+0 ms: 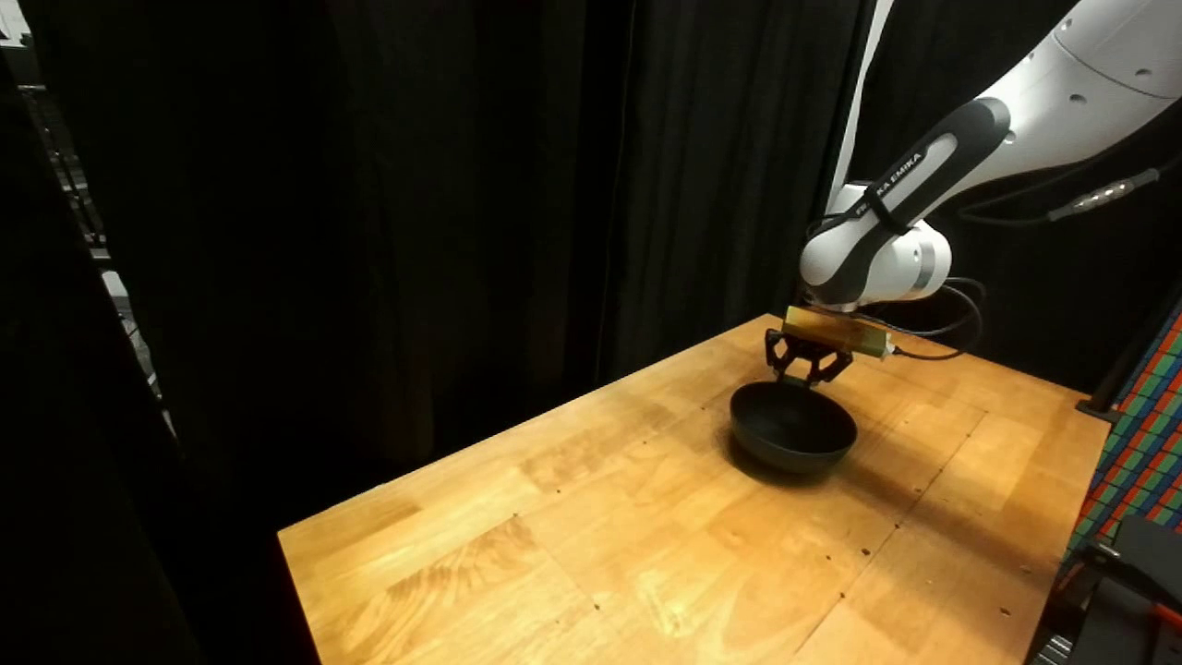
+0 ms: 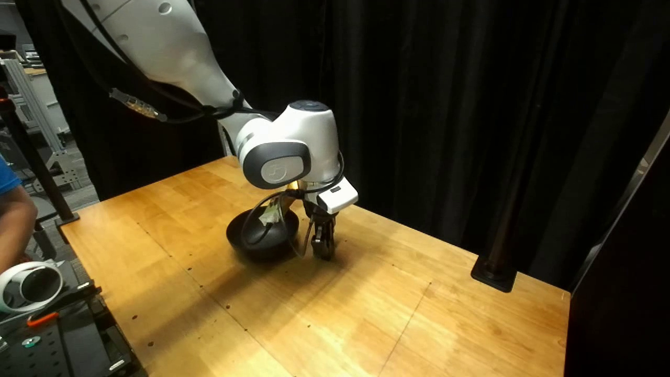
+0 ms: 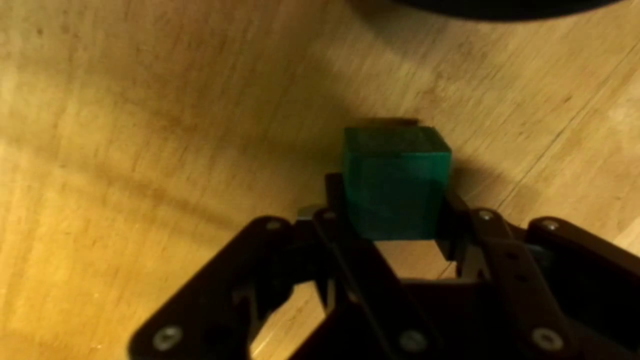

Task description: Put the block inside the black bowl

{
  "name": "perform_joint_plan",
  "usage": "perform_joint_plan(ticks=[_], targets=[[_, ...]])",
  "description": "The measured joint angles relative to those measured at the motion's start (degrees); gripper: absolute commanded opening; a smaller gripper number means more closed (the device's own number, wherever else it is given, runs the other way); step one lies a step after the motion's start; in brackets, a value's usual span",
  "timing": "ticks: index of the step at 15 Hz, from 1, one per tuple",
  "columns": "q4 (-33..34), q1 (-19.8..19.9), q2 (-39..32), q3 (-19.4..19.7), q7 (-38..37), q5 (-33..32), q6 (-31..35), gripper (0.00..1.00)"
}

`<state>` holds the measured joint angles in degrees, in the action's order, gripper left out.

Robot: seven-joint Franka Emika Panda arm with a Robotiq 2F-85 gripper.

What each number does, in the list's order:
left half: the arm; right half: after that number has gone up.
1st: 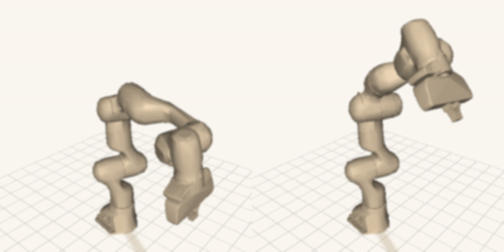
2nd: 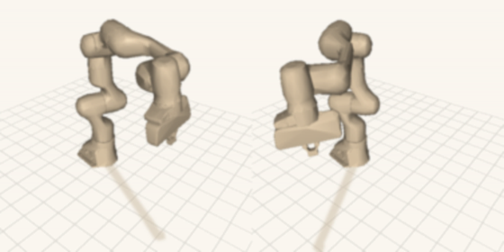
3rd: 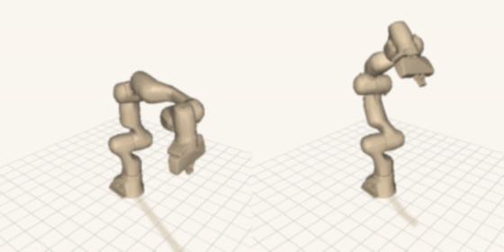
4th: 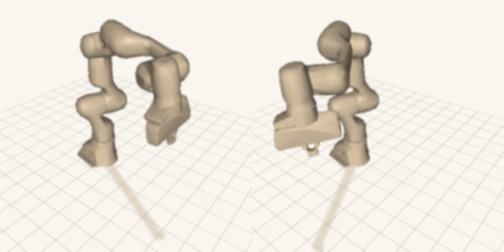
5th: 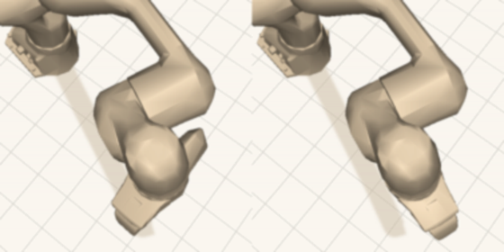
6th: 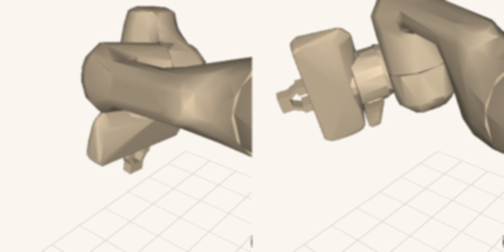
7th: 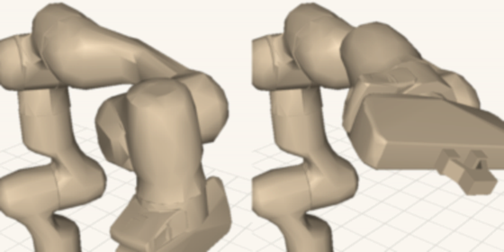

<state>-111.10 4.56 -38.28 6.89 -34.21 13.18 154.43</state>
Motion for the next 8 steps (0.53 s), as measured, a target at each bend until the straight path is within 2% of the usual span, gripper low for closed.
perform_joint_plan(ticks=[4,7,8], targets=[[-0.2,2.6,6.6,-2.9,6.5,4.4,-7.6,0.17],[-0.3,3.1,10.6,-3.6,9.6,6.8,-12.5,0.19],[-0.3,3.2,11.4,-3.8,10.8,7.6,-15.1,0.67]])
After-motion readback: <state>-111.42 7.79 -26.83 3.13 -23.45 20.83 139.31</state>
